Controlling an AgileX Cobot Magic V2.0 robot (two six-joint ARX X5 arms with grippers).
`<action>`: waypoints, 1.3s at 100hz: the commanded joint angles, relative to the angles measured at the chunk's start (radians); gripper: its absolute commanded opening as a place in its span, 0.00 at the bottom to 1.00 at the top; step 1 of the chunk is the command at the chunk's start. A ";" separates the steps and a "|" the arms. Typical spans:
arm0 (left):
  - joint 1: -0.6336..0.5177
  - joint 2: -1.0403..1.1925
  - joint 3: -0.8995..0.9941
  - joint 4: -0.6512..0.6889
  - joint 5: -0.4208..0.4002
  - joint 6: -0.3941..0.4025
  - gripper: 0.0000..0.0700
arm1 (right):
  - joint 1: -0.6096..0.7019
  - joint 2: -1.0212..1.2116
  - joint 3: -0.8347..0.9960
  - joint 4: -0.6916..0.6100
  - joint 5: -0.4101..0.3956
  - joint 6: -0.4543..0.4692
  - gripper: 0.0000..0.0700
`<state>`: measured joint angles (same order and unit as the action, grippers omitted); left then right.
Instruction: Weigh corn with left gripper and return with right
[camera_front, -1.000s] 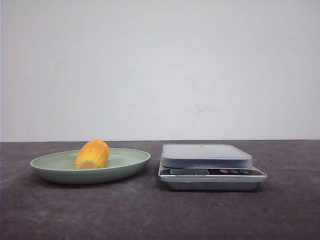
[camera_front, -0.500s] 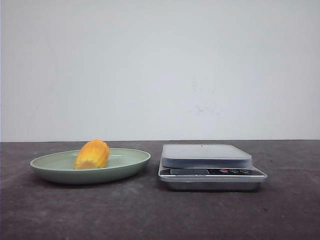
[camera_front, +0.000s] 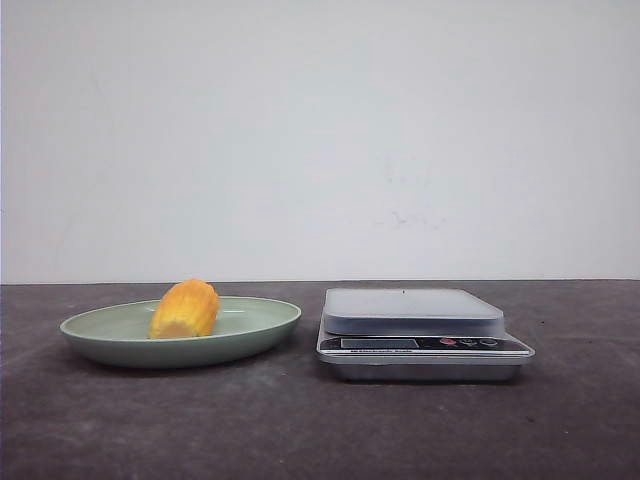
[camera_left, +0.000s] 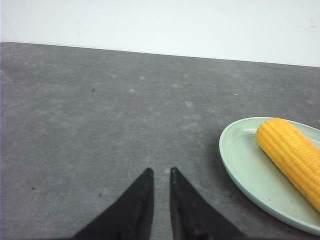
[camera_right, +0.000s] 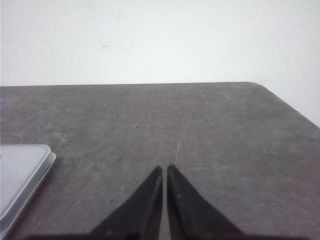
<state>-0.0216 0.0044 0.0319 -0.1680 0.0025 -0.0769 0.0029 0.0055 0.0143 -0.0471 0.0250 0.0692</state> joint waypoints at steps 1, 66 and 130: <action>0.002 -0.001 -0.016 0.011 0.000 0.009 0.02 | 0.002 -0.002 -0.003 0.010 -0.002 0.035 0.02; 0.002 0.075 0.181 0.160 0.034 -0.407 0.02 | 0.002 0.132 0.314 -0.180 -0.050 0.230 0.00; -0.117 1.014 0.954 -0.202 0.284 -0.166 0.73 | 0.092 0.541 0.819 -0.395 -0.204 0.147 0.79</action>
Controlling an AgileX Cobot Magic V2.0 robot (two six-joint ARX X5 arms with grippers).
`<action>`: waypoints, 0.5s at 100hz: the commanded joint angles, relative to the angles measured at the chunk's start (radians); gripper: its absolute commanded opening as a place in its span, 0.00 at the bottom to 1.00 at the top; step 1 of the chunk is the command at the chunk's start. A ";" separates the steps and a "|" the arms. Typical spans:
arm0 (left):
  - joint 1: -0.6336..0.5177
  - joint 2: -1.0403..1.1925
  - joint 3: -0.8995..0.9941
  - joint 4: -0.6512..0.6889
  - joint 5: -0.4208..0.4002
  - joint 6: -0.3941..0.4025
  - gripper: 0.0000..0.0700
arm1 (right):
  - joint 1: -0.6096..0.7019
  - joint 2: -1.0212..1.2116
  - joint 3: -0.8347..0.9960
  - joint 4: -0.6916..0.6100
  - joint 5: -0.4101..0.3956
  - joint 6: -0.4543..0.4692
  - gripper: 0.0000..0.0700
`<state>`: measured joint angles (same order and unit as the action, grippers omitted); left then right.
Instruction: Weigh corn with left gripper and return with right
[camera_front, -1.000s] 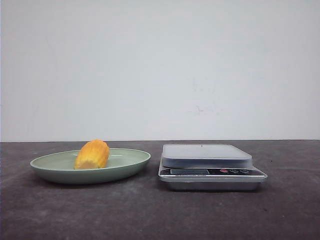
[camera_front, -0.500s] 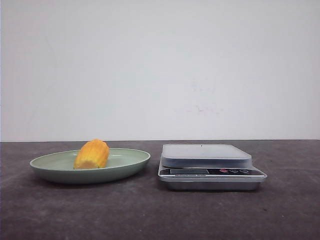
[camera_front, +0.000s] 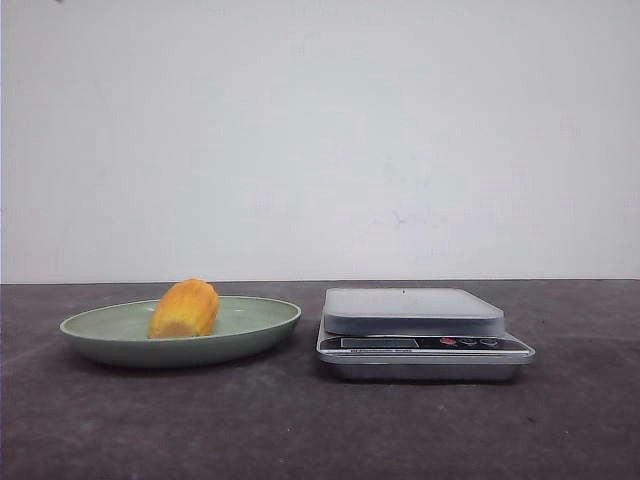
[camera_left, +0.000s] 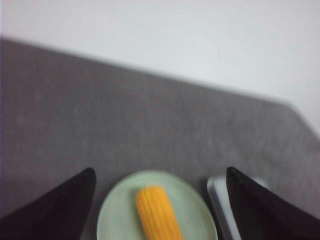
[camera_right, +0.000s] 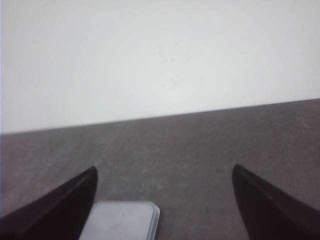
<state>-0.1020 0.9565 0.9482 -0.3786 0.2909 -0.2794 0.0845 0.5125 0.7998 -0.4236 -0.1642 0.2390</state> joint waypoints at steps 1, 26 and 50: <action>-0.044 0.073 0.042 0.009 -0.008 0.037 0.73 | 0.012 0.039 0.039 -0.023 -0.019 -0.023 0.79; -0.227 0.323 0.069 0.056 -0.154 0.047 0.73 | 0.019 0.133 0.106 -0.089 -0.058 -0.030 0.79; -0.346 0.552 0.069 0.125 -0.245 0.050 0.73 | 0.020 0.173 0.106 -0.113 -0.071 -0.038 0.79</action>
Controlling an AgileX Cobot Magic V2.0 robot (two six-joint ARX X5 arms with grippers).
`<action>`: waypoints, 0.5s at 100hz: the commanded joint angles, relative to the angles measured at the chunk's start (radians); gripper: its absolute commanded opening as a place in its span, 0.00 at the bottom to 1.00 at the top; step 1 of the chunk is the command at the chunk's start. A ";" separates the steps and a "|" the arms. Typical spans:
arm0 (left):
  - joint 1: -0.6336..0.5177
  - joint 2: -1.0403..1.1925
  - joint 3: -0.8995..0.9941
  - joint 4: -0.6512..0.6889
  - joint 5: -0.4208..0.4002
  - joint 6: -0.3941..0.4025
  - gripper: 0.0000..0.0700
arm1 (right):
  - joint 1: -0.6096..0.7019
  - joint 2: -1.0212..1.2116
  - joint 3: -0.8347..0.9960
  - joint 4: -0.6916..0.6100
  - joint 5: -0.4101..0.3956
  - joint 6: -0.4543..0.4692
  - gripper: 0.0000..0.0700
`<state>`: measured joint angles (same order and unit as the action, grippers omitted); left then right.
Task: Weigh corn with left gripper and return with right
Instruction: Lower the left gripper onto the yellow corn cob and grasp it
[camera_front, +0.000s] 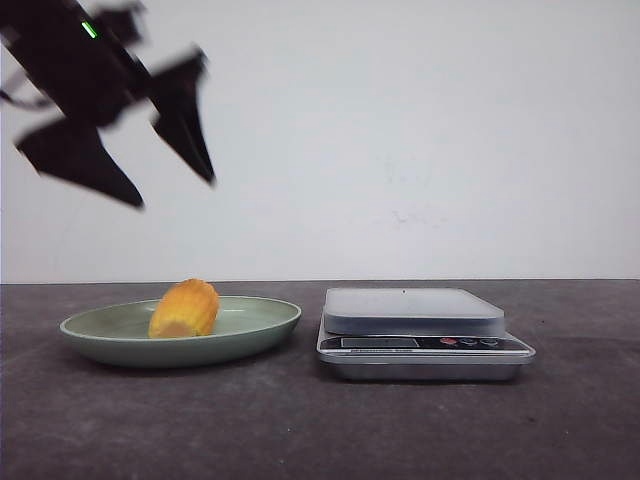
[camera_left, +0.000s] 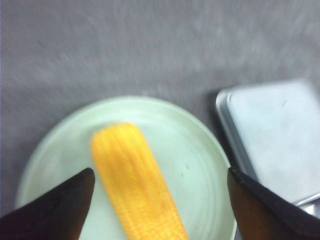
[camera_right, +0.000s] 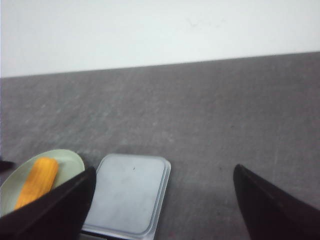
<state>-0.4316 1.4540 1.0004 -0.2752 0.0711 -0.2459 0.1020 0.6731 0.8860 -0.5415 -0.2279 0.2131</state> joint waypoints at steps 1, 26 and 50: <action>-0.019 0.062 0.016 0.023 -0.028 0.017 0.73 | 0.003 0.013 0.020 0.005 -0.008 -0.012 0.79; -0.041 0.202 0.016 0.031 -0.075 -0.013 0.73 | 0.002 0.011 0.020 0.000 -0.008 -0.017 0.79; -0.045 0.214 0.016 0.029 -0.074 -0.014 0.00 | 0.002 0.011 0.020 -0.002 -0.007 -0.016 0.79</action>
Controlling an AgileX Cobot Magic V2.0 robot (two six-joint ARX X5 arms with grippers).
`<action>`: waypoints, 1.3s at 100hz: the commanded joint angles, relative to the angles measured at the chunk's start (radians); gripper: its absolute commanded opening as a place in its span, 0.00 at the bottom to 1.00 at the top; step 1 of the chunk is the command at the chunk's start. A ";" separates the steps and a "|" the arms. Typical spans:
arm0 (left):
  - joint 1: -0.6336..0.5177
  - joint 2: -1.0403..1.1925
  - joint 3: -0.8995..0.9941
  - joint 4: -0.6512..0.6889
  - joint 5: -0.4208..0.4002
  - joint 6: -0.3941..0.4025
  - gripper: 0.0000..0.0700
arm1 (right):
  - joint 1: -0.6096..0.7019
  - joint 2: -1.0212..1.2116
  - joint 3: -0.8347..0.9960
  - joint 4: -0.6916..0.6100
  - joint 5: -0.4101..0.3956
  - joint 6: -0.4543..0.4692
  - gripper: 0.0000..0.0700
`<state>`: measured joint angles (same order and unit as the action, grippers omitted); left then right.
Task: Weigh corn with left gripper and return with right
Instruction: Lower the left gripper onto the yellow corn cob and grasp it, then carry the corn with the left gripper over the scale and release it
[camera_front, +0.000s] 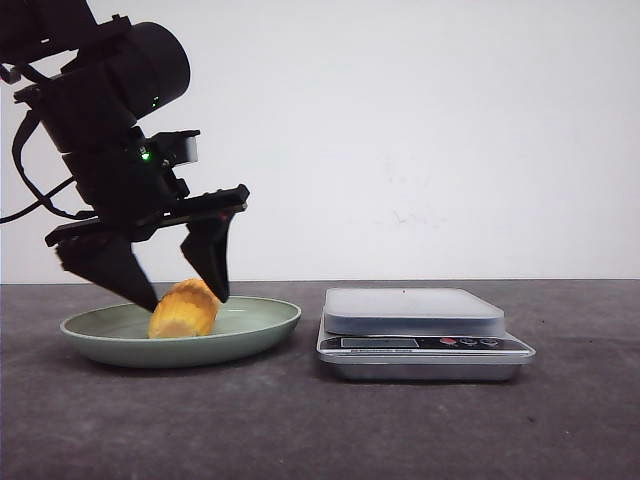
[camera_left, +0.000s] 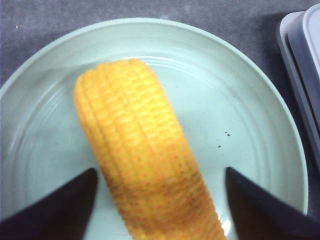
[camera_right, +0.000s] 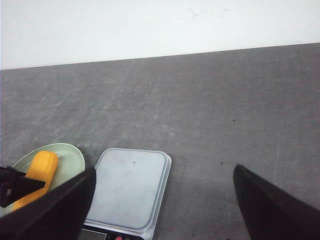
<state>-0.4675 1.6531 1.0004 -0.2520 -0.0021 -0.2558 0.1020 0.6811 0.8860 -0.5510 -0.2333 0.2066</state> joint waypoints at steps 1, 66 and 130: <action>-0.010 0.014 0.016 0.006 -0.001 -0.002 0.00 | 0.002 0.003 0.020 0.007 -0.002 -0.010 0.79; -0.155 -0.072 0.553 -0.330 0.130 0.069 0.02 | 0.002 0.003 0.020 0.003 -0.003 -0.011 0.79; -0.326 0.363 0.680 -0.246 0.003 -0.026 0.02 | 0.002 0.003 0.020 -0.010 -0.003 -0.011 0.79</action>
<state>-0.7818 1.9873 1.6592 -0.5152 0.0162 -0.2756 0.1020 0.6811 0.8860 -0.5652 -0.2348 0.2062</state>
